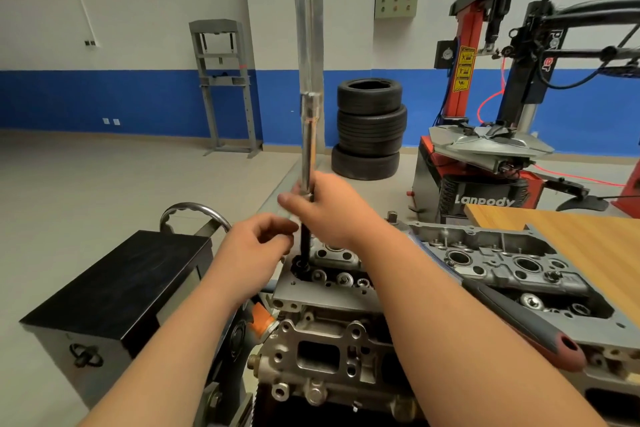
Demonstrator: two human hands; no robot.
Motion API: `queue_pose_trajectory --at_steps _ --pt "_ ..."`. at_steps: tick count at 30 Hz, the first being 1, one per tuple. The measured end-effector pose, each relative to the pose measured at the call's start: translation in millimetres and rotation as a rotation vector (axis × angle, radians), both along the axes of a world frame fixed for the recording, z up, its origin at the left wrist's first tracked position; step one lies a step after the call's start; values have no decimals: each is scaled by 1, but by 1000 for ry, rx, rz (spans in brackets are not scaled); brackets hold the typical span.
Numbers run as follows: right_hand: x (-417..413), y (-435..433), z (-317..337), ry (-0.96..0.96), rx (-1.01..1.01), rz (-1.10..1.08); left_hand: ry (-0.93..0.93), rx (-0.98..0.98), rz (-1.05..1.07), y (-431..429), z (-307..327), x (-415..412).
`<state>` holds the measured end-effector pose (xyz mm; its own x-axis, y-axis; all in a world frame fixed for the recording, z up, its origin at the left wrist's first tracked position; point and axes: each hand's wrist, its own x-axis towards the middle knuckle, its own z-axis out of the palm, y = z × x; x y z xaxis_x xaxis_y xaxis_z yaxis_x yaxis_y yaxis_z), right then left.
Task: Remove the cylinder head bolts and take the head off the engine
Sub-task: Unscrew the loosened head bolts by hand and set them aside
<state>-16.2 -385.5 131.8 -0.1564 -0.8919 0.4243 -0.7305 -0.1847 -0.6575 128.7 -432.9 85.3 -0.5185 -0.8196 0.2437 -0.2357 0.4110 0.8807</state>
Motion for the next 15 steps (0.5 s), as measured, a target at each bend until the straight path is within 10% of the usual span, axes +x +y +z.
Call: queue_pose_trajectory --at_steps 6,15 --pt "-15 3 9 -356 -225 -157 -547 -271 -46 6 4 -4" --pt "-24 4 0 -228 -143 -208 -1150 -760 12 27 44 -43"
